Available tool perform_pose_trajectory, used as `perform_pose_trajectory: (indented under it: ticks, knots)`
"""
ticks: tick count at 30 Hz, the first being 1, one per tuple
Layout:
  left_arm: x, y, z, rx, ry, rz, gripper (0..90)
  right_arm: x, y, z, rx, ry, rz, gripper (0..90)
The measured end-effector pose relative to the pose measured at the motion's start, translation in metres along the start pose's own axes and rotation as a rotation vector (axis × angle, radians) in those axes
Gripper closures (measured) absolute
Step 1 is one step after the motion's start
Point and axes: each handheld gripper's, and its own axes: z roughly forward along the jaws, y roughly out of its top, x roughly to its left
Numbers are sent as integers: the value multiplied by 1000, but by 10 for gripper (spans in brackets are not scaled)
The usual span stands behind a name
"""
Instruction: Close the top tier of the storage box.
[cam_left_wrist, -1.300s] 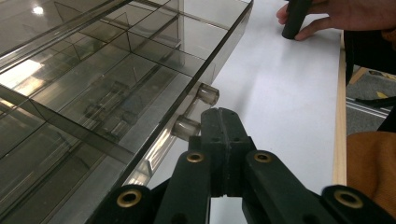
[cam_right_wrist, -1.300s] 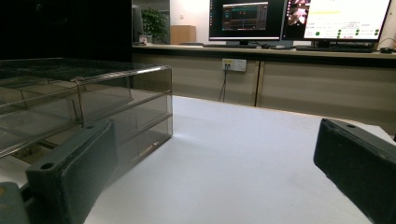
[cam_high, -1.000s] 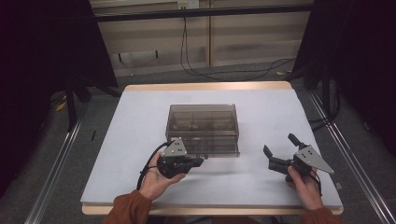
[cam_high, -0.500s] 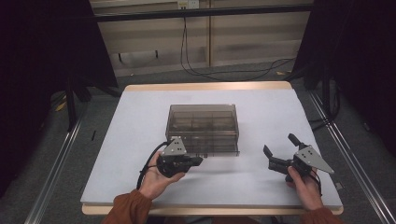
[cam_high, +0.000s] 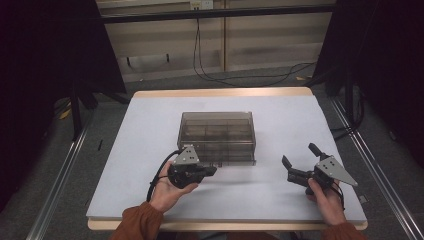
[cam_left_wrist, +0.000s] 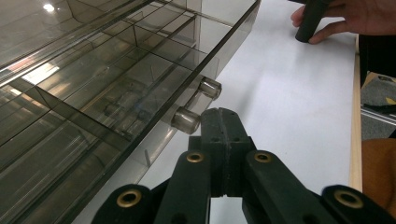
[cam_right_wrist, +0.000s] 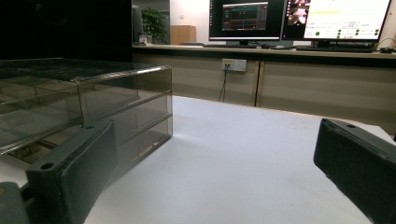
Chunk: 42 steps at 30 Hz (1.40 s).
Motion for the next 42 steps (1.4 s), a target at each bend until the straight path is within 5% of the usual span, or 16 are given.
perform_pose_trajectory:
  ticks: [42]
  knots:
    - [14, 8, 6, -22, 20, -34, 900, 0, 0, 0, 0, 1, 1, 0]
